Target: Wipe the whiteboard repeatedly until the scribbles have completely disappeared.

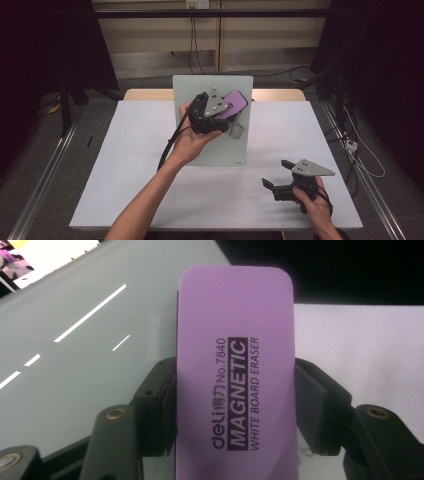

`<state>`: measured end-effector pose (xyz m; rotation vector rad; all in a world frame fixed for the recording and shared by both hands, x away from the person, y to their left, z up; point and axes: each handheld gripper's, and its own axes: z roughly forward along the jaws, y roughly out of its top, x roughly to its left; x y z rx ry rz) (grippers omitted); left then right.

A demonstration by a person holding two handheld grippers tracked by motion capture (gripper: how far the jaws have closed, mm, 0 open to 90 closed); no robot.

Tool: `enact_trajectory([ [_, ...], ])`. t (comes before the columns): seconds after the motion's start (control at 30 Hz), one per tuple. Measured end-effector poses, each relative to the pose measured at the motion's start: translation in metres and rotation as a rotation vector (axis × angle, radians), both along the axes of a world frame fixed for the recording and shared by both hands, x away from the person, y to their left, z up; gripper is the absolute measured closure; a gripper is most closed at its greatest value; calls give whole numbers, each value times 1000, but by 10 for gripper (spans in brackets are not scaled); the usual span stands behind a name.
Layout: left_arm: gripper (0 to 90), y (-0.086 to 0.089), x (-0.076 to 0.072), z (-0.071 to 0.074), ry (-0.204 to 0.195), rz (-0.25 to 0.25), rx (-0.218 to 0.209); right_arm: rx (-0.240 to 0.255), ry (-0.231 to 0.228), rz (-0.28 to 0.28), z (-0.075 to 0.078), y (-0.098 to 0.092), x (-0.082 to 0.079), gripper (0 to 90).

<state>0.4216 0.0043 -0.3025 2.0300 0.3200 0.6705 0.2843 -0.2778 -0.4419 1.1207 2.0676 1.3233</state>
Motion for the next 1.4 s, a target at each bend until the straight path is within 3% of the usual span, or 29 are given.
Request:
enact_trajectory([
  [0.8, 409, -10, -9, -29, 61, -44, 37, -1, -2, -1, 0, 0, -1, 40],
  [1.1, 408, -16, -14, -36, 42, -45, 81, -2, -1, 1, 0, 0, -1, 39],
  [1.33, 409, -17, -12, -31, 56, -45, 94, -2, -2, 0, 0, 0, -1, 40],
  [1.4, 409, -16, -10, -26, 53, -32, 63, -2, 0, -1, 0, 0, -1, 40],
])
